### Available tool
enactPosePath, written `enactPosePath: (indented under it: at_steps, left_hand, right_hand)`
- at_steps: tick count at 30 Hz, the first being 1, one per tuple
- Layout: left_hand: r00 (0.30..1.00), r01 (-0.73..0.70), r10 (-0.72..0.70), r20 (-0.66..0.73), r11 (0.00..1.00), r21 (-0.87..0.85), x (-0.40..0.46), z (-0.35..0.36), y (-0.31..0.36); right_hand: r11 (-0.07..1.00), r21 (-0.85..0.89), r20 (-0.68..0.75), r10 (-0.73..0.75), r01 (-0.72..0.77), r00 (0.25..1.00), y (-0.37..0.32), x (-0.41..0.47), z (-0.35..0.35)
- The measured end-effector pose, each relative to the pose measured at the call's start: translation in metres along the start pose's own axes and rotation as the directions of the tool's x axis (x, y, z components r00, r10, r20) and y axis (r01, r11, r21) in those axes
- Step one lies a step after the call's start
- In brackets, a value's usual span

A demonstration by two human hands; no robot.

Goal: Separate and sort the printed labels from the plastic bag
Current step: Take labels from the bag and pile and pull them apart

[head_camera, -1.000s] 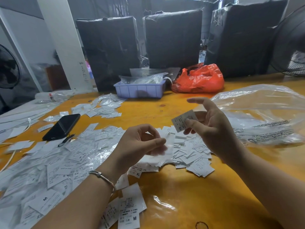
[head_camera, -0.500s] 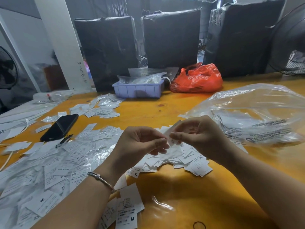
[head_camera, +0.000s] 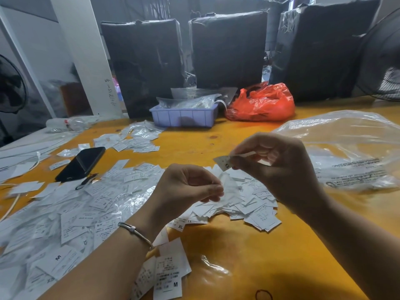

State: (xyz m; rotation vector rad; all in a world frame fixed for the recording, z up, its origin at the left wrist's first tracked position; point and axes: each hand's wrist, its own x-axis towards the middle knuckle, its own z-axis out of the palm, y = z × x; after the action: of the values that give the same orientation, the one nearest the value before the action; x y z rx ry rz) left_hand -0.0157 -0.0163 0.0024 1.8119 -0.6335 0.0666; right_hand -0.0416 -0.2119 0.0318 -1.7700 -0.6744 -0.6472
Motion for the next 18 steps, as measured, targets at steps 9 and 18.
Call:
enactPosePath:
  at_steps: [9, 18]
  left_hand:
    - [0.999, -0.006, 0.007, 0.031, 1.000, -0.015, 0.000, 0.001, 0.000]
    - [0.997, 0.023, -0.023, 0.068, 1.000, -0.002, 0.000, -0.001, -0.004]
  right_hand:
    - [0.987, -0.158, 0.068, 0.037, -0.026, 0.997, 0.006, -0.001, 0.000]
    - [0.984, -0.159, 0.100, 0.099, -0.083, 0.990, 0.015, 0.001, -0.007]
